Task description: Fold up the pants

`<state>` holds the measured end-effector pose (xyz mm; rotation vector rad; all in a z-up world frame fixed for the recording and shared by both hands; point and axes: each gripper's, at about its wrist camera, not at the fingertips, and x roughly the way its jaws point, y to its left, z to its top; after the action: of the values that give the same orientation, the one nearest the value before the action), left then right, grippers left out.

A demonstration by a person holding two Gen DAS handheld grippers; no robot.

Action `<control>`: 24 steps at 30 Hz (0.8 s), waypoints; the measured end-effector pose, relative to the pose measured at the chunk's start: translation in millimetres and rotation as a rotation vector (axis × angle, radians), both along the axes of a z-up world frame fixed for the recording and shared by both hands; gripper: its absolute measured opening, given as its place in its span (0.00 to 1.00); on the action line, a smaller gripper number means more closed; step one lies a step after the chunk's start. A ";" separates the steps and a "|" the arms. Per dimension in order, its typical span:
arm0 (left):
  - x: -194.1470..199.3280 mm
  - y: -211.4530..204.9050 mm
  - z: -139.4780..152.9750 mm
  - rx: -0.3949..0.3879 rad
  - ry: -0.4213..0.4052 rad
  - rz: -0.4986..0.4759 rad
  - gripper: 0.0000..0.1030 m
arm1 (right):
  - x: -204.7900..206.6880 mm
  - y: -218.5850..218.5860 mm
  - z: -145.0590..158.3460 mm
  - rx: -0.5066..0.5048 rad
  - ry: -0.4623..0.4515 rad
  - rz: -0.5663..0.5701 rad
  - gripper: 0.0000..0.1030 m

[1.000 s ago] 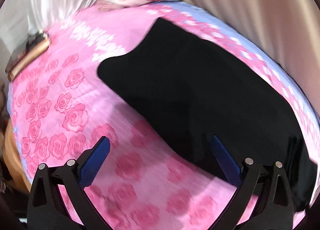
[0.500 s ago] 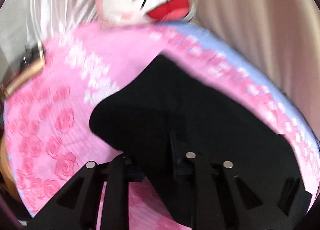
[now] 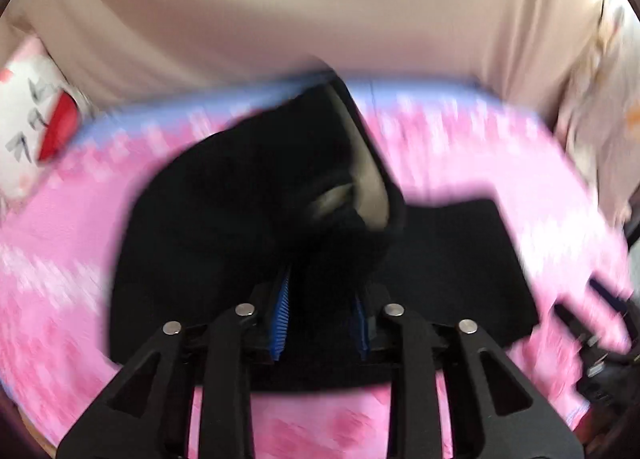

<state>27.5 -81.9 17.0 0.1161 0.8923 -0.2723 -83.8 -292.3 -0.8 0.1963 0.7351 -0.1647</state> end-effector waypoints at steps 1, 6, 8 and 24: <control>-2.9 -5.6 -10.2 0.000 0.043 -0.020 0.28 | -2.1 -4.0 0.2 0.006 -0.001 0.001 0.79; -38.3 19.4 -1.5 0.026 -0.036 0.038 0.77 | 7.0 -6.6 10.4 0.088 -0.021 0.089 0.80; -46.9 41.5 13.3 0.074 -0.117 0.104 0.81 | 25.1 8.0 12.4 0.130 -0.008 0.174 0.80; -21.8 168.1 -4.3 0.147 -0.063 0.333 0.87 | 135.0 127.4 -30.5 0.213 0.143 0.357 0.22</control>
<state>5.7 86.3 12.7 0.1092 0.8535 0.1072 51.2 -165.0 -31.3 0.2541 0.9181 0.2428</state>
